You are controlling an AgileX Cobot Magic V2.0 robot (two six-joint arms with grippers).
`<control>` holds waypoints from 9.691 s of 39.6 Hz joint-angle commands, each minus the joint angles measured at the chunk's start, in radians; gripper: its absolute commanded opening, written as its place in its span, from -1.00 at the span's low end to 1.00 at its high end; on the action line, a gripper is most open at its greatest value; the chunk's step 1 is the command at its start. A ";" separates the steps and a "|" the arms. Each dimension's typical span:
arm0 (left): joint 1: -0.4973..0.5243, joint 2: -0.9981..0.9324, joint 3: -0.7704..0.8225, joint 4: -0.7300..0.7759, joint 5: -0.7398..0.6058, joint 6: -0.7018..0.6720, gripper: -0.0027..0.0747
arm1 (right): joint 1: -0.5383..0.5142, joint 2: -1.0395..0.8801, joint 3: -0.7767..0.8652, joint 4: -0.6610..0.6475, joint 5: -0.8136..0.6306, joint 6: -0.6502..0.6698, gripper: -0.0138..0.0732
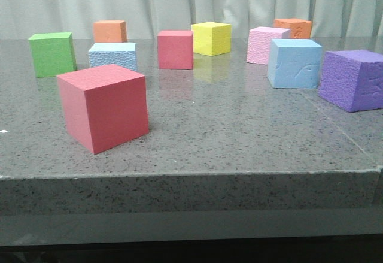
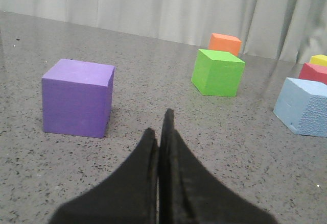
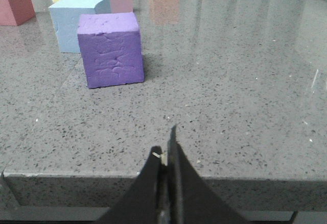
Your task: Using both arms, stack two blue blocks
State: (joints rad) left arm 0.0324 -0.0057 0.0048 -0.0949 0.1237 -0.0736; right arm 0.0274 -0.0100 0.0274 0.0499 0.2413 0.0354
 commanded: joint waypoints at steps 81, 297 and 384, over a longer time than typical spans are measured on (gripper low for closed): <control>0.001 -0.016 0.003 -0.010 -0.295 0.002 -0.98 | -0.007 -0.018 -0.005 -0.005 -0.268 -0.009 -0.84; 0.001 0.635 -0.773 0.151 0.145 0.002 0.51 | 0.534 1.908 -1.906 -0.007 0.758 0.360 0.79; 0.001 0.635 -0.773 0.151 0.144 0.002 0.50 | 0.024 0.818 -0.805 -0.135 0.228 0.162 -0.84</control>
State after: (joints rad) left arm 0.0324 0.6214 -0.7313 0.0543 0.3549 -0.0736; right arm 0.0534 0.8951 -0.8386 -0.0555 0.6099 0.2171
